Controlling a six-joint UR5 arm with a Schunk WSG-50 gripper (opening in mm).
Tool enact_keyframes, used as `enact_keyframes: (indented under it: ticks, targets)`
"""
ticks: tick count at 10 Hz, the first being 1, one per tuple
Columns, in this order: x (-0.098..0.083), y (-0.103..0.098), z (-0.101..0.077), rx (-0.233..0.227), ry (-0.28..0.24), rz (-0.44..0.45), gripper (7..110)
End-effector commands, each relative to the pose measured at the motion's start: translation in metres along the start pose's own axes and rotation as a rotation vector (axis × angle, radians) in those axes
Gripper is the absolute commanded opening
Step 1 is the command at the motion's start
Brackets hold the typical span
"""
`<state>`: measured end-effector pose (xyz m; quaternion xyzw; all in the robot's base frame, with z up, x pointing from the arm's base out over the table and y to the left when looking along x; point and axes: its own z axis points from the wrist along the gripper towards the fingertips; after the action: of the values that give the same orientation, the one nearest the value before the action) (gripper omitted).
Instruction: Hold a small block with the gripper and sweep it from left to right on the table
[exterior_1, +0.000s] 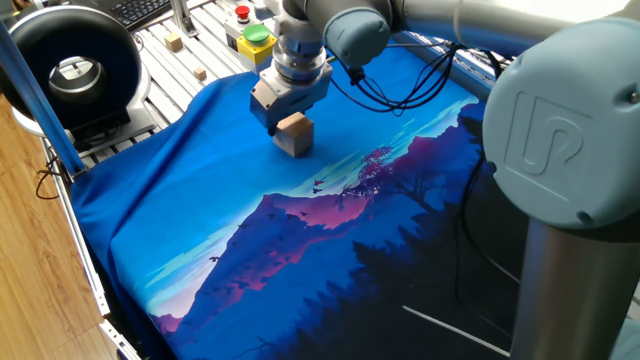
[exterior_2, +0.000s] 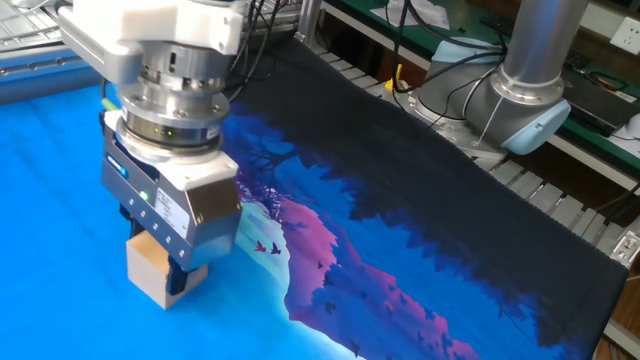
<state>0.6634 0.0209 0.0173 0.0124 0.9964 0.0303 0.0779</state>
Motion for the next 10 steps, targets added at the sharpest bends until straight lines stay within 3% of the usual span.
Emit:
enact_keyframes:
  ticks: [1,6,7,9,10]
  targets:
    - [-0.001,0.013,0.002,-0.011,-0.010,0.027,66]
    - [0.005,0.032,-0.002,-0.019,-0.007,0.043,66]
    - [0.013,0.035,-0.004,-0.019,0.019,0.017,66]
    - [0.022,0.034,-0.005,0.005,0.030,-0.027,66]
    - [0.024,0.028,-0.003,0.041,0.027,-0.051,66]
